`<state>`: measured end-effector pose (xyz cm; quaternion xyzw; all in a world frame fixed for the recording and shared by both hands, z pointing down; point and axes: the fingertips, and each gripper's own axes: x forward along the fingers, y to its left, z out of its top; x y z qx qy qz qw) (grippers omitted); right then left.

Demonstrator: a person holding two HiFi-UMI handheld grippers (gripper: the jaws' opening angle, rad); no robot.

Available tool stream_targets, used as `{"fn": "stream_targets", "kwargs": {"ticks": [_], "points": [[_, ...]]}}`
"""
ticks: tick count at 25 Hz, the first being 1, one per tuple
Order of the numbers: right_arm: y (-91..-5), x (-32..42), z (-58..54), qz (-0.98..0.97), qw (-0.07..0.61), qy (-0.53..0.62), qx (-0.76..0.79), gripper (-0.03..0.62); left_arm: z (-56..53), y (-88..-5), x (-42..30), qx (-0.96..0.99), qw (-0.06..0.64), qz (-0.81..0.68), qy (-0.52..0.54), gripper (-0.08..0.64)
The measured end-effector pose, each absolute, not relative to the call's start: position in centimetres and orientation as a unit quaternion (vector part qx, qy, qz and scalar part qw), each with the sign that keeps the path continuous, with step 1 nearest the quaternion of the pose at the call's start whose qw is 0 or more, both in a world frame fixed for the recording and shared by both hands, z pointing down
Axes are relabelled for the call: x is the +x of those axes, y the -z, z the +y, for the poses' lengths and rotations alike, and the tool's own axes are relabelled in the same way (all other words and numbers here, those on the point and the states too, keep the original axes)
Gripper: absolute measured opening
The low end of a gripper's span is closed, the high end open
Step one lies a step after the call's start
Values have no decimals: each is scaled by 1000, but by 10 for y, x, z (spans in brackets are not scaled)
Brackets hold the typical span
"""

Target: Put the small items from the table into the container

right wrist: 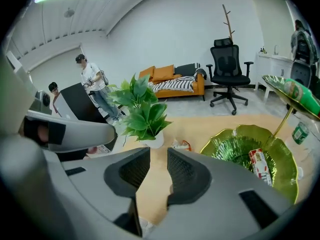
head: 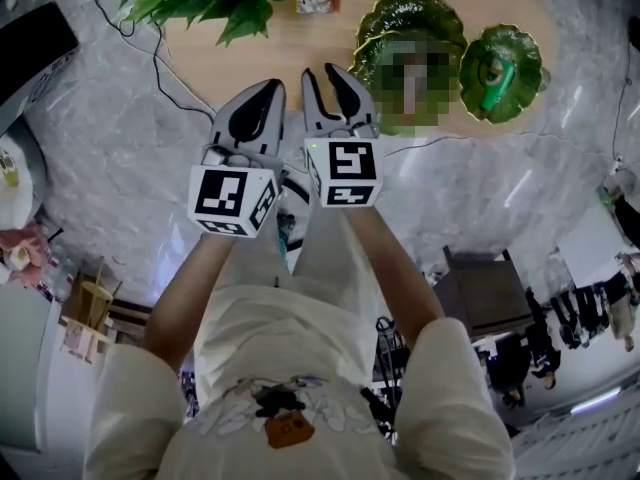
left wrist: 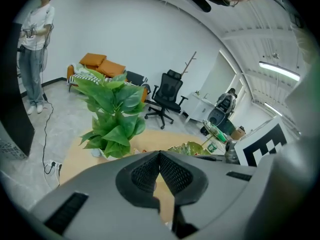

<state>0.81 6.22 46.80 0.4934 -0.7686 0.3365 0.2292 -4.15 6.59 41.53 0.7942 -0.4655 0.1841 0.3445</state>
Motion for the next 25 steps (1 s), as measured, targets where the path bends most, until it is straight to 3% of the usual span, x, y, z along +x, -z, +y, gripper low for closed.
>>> {"fn": "stream_targets", "kwargs": {"ticks": [16, 25], "points": [[-513, -37, 31, -717, 236, -390, 528, 110, 54, -424, -103, 776, 364, -488, -165, 8], [-537, -25, 21, -710, 273, -375, 530, 124, 55, -433, -103, 770, 373, -492, -161, 8]]}}
